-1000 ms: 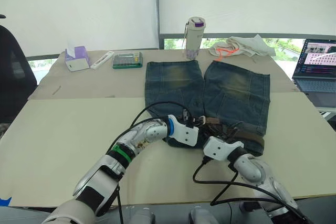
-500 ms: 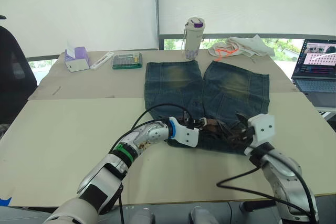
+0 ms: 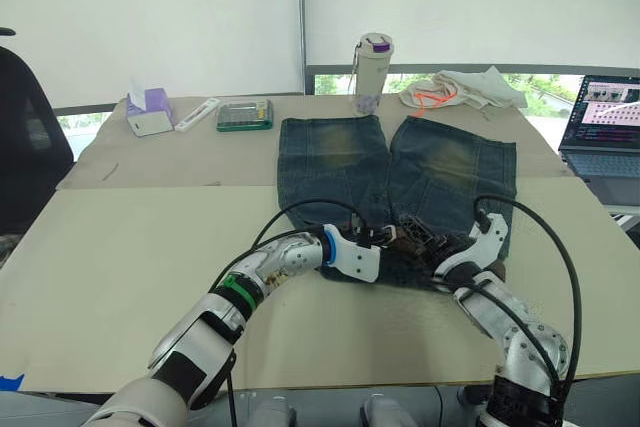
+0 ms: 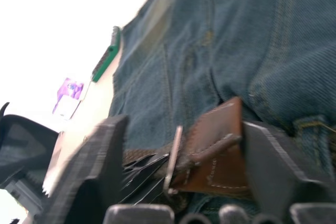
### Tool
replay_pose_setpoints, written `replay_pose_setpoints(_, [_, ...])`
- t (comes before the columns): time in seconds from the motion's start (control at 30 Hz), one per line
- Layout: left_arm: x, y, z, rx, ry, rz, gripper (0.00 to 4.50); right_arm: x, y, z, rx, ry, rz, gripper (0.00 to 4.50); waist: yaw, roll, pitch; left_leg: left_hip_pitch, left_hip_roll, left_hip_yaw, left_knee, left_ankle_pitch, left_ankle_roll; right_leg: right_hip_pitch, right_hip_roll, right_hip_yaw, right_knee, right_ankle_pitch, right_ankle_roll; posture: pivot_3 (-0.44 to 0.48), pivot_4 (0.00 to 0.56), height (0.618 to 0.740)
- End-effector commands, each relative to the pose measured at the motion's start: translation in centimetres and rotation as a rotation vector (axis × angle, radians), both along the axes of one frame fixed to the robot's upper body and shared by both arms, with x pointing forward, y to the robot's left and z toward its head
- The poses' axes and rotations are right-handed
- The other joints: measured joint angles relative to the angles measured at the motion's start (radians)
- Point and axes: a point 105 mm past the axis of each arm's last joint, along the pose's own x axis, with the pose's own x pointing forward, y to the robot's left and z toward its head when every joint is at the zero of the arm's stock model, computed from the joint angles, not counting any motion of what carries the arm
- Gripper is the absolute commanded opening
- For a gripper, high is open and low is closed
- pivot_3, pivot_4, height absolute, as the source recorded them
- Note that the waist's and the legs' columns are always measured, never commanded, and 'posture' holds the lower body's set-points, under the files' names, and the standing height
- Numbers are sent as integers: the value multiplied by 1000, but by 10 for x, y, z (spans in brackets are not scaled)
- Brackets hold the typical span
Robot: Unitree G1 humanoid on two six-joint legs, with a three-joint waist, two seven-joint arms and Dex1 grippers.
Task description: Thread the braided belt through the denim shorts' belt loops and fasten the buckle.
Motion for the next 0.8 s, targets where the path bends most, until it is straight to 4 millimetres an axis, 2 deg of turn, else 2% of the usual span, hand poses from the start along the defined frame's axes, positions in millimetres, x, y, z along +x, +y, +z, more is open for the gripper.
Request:
replay_pose_setpoints(0.03, [-3, -5, 3, 1, -12, -29, 0, 0, 2, 11, 11, -25, 13, 1899, 0, 0, 0, 0, 0, 0, 0, 0, 0, 0, 0, 0, 0, 0, 0, 0, 150, 740])
replay_pose_setpoints(0.2, [-6, -3, -1, 19, 40, -49, 0, -1, 0, 10, 20, -10, -3, 177, -2, 0, 0, 0, 0, 0, 0, 0, 0, 0, 0, 0, 0, 0, 0, 0, 150, 740])
replay_pose_setpoints(0.23, [-7, -2, 0, 12, 54, -50, 357, -1, -1, 10, 17, -9, -4, 28, -3, 0, 0, 0, 0, 1, 0, 0, 0, 0, 0, 0, 0, 0, 0, 0, 150, 740])
replay_pose_setpoints(0.33, [-10, -3, 2, -8, 69, -68, 1379, -2, -3, 10, 11, -4, -7, 0, -3, 0, 0, 0, 0, 1, 0, 0, 0, 0, 0, 0, -1, 0, 0, 0, 150, 740])
replay_pose_setpoints(0.43, [-20, -2, 14, -76, -13, -137, 2392, -5, -11, 9, -31, -3, -7, 0, -3, 0, 0, 0, 1, 1, 0, 0, 0, 0, 0, 0, -1, 0, 0, 0, 150, 740])
replay_pose_setpoints(0.47, [-20, 2, 18, -119, 3, -133, 2533, -6, -16, 10, -54, -8, -9, 0, -2, 0, 0, 0, 0, 1, 0, 0, 0, 0, 0, 0, -1, 0, 0, 0, 150, 740])
replay_pose_setpoints(0.5, [-21, 5, 21, -156, 16, -128, 3072, -7, -20, 10, -72, -10, -9, 0, -1, 1, 0, 0, 1, 0, 0, 0, 0, 0, 0, 0, -1, 0, 0, 0, 150, 740])
replay_pose_setpoints(0.63, [-28, 17, 26, -239, 58, -154, 4380, -10, -32, 14, -136, -26, 9, 0, -3, 1, 0, -1, 1, 0, 0, 0, 0, 0, 0, 0, -1, 0, 0, 0, 150, 740])
replay_pose_setpoints(0.8, [-30, 38, 26, -364, 226, -107, 4463, -15, -46, 19, -245, -45, 42, 0, -5, 2, -1, 0, 1, 1, 0, 0, 0, 0, 1, 1, -2, 0, 0, 0, 150, 740])
